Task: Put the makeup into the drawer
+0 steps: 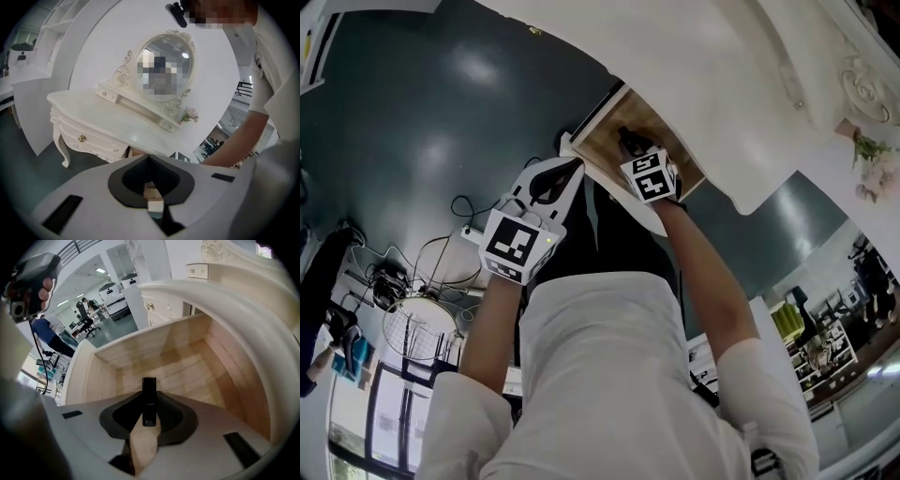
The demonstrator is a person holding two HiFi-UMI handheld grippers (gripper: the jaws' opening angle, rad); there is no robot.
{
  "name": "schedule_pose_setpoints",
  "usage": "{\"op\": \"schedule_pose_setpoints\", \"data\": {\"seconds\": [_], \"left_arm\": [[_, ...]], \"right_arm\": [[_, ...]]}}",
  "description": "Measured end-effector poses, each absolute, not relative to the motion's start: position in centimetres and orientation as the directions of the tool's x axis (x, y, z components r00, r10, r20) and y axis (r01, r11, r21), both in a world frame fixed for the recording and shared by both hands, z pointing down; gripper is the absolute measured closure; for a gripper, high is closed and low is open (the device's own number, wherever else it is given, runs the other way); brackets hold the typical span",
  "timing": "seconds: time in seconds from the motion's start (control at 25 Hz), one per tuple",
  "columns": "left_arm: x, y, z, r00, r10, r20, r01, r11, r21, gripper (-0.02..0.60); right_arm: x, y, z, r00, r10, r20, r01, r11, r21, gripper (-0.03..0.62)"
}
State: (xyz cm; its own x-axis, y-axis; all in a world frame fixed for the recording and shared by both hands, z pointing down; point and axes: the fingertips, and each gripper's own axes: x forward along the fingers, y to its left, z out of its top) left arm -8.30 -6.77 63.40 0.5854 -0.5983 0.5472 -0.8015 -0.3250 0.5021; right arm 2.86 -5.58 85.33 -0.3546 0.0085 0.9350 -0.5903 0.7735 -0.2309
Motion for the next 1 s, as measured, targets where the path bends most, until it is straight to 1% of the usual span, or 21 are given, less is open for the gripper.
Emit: {"op": "schedule_pose_setpoints", "data": {"seconds": [0.24, 0.44, 0.56, 0.72, 0.84, 1.0], "left_arm": [[-9.2, -6.5, 64.0, 0.576, -0.599, 0.557, -0.807, -0.306, 0.506, 0.566], [-9.8, -6.1, 64.4, 0.572, -0.600, 0.560, -0.808, -0.296, 0.509, 0.566], [-10.1, -6.2, 64.4, 0.570, -0.603, 0.559, -0.809, -0.293, 0.509, 0.566], [-10.6, -5.8, 64.2, 0.567, -0.604, 0.560, -0.810, -0.287, 0.511, 0.566], [-10.9, -5.6, 63.9, 0.564, -0.611, 0.556, -0.811, -0.285, 0.510, 0.566], [-11.3, -5.1, 63.2, 0.566, -0.614, 0.550, -0.808, -0.279, 0.519, 0.566]], "right_arm": [[2.8, -5.8, 86.5, -0.284, 0.013, 0.959, -0.578, 0.796, -0.182, 0.491], [2.8, -5.9, 87.2, -0.250, 0.025, 0.968, -0.593, 0.786, -0.173, 0.490], [2.8, -6.1, 87.3, -0.248, 0.029, 0.968, -0.606, 0.775, -0.179, 0.487], [2.7, -5.9, 87.2, -0.258, 0.041, 0.965, -0.630, 0.750, -0.200, 0.448], [2.7, -6.2, 86.7, -0.259, 0.023, 0.966, -0.632, 0.752, -0.187, 0.433], [2.7, -6.5, 85.0, -0.273, -0.010, 0.962, -0.644, 0.745, -0.175, 0.431]]}}
